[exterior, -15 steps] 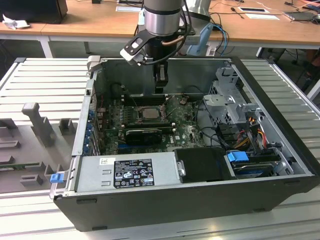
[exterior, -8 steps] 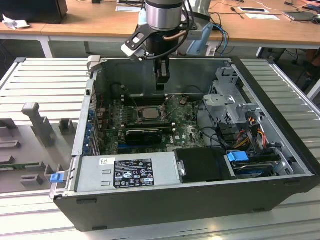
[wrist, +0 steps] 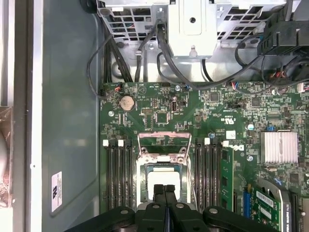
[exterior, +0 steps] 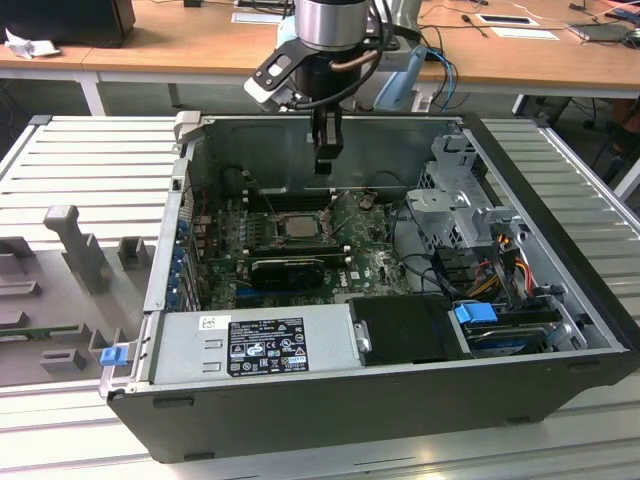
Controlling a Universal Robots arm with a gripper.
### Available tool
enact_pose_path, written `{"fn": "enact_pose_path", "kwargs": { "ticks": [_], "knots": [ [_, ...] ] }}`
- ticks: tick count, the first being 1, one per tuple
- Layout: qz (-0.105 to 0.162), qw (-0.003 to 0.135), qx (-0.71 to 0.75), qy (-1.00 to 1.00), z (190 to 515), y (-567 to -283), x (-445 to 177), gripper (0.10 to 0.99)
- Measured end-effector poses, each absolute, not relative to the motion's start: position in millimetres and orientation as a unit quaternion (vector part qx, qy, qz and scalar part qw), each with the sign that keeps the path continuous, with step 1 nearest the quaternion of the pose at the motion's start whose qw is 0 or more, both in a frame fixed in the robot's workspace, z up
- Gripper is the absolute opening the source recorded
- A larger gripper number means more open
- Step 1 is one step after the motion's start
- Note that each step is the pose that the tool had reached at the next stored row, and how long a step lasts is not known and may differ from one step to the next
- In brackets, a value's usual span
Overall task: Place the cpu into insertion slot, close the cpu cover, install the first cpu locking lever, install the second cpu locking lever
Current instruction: 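Close the cpu cover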
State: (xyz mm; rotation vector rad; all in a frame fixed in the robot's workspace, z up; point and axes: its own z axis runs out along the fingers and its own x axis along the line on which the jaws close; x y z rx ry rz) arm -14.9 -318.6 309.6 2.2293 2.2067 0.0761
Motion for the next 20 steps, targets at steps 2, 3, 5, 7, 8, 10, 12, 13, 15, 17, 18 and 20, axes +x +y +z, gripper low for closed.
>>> {"fn": "enact_pose_path", "kwargs": {
  "ticks": [2,3,5,7,8,10,12,13,15,17,18,20],
  "knots": [
    [0.024,0.002,0.710,0.703,312.0,-318.6,-14.2,0.106],
    [0.024,0.002,0.711,0.703,313.0,-318.6,-13.5,0.106],
    [0.024,0.002,0.711,0.703,314.8,-318.6,-11.4,0.106],
    [0.024,0.001,0.711,0.703,315.0,-318.6,-8.2,0.106],
    [0.024,0.001,0.711,0.703,315.1,-318.6,-6.5,0.106],
    [0.024,0.001,0.711,0.703,314.9,-318.5,-1.7,0.106],
    [0.024,0.001,0.711,0.703,314.1,-318.6,2.4,0.106],
    [0.024,0.001,0.711,0.703,313.7,-318.6,3.6,0.106],
    [0.024,0.001,0.711,0.703,312.9,-318.6,5.8,0.106],
    [0.024,0.001,0.711,0.703,312.5,-318.6,8.5,0.106],
    [0.024,0.001,0.711,0.703,312.3,-318.6,9.0,0.106],
    [0.024,0.001,0.711,0.703,312.2,-318.6,11.4,0.106]
  ]
}}
